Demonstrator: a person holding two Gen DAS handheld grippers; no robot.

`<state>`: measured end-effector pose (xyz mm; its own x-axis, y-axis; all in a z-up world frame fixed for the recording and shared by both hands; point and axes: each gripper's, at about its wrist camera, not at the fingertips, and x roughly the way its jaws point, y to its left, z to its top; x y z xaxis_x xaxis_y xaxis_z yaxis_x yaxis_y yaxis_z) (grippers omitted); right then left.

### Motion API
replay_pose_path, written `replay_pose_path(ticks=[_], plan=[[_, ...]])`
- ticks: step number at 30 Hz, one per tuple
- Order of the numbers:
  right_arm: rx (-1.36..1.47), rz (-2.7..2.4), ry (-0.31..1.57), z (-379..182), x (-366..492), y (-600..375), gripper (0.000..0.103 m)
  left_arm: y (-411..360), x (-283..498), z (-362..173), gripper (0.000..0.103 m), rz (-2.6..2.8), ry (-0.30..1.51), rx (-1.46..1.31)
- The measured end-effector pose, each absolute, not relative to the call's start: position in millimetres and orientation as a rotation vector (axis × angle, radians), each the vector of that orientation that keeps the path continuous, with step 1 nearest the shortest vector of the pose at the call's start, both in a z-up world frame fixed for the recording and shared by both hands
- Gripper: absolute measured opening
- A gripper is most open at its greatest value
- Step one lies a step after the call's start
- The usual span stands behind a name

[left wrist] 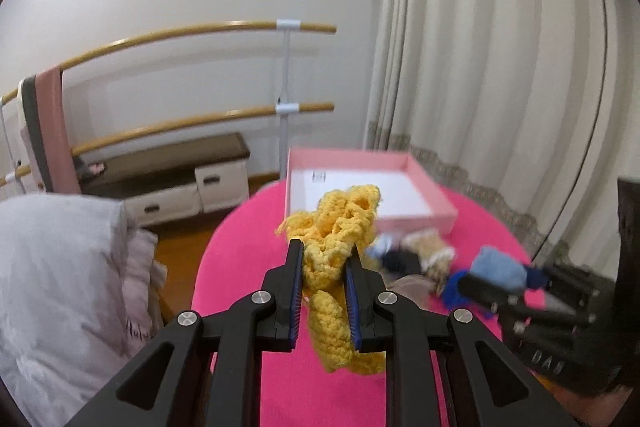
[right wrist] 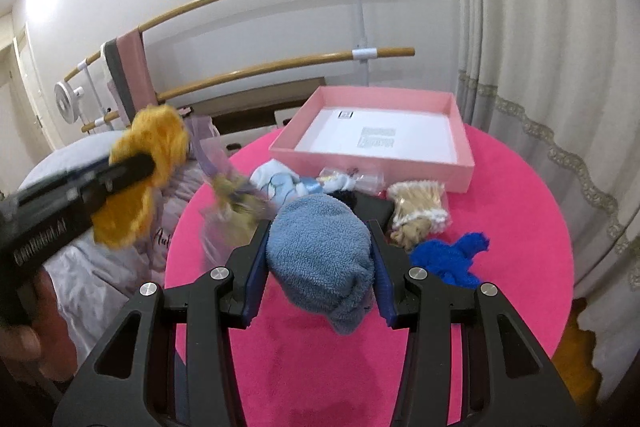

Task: Organize soft objects
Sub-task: 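Grasp the yellow crochet with the left tool while the right tool grasps the light-blue ball, then lower both held items into the pink box and open both tools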

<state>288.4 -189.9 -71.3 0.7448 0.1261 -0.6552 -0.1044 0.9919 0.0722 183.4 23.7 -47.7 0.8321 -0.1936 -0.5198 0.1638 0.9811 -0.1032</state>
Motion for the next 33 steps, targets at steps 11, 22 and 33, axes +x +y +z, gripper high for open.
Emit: replay_pose_path(ticks=[11,22,33], plan=[[0.041,0.081,0.672,-50,295,-212,0.042,20,180,-6,0.016,-0.217,0.446,-0.014],[0.038,0.077,0.659,-38,330,-231,0.042,6,217,-16,0.016,-0.198,0.508,-0.026],[0.050,0.064,0.700,-31,421,-257,0.042,-22,310,-17,0.016,-0.175,0.564,-0.006]])
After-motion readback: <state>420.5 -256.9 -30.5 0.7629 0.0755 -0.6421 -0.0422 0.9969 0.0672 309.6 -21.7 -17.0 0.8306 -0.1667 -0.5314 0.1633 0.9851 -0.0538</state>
